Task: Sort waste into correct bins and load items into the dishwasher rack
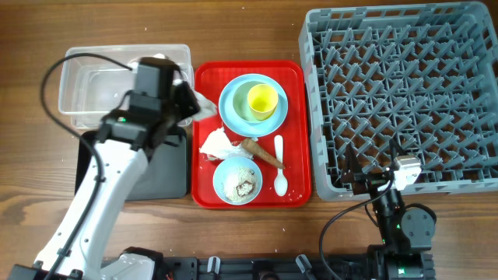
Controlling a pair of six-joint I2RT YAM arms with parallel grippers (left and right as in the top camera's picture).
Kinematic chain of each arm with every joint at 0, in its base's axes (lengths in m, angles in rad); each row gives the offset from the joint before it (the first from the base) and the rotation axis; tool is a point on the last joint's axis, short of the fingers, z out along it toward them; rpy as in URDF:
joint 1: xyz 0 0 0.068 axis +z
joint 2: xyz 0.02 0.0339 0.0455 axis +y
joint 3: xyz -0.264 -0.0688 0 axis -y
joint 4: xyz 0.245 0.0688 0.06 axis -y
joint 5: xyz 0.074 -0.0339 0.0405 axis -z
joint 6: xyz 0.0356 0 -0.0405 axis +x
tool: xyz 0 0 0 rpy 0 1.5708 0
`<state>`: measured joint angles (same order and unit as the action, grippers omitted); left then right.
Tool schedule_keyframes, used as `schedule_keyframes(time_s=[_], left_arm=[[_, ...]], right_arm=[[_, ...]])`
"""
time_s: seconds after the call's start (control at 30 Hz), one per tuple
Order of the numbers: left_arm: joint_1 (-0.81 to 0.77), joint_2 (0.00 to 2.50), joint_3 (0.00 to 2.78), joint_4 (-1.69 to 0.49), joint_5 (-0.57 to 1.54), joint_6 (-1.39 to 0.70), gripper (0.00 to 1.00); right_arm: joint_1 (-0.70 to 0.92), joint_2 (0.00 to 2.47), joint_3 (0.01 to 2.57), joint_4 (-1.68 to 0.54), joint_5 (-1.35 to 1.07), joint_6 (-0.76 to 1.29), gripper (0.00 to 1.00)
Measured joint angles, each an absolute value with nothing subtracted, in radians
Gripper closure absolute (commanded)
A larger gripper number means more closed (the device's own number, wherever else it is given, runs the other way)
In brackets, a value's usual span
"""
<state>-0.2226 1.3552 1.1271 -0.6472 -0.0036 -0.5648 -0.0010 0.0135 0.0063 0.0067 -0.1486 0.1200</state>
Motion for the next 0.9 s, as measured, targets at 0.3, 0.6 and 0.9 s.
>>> schedule_keyframes(time_s=[0.3, 0.6, 0.9], left_arm=[[-0.043, 1.419, 1.127, -0.601, -0.007, -0.563, 0.96], [0.022, 1.591, 1.127, -0.48, -0.007, -0.563, 0.9], [0.024, 1.655, 1.127, -0.399, -0.007, -0.56, 0.24]], right_arm=[[-0.001, 0.014, 0.006, 0.007, -0.149, 0.12, 0.0], [-0.001, 0.014, 0.006, 0.007, -0.149, 0.12, 0.0], [-0.001, 0.014, 0.006, 0.007, -0.149, 0.12, 0.0]])
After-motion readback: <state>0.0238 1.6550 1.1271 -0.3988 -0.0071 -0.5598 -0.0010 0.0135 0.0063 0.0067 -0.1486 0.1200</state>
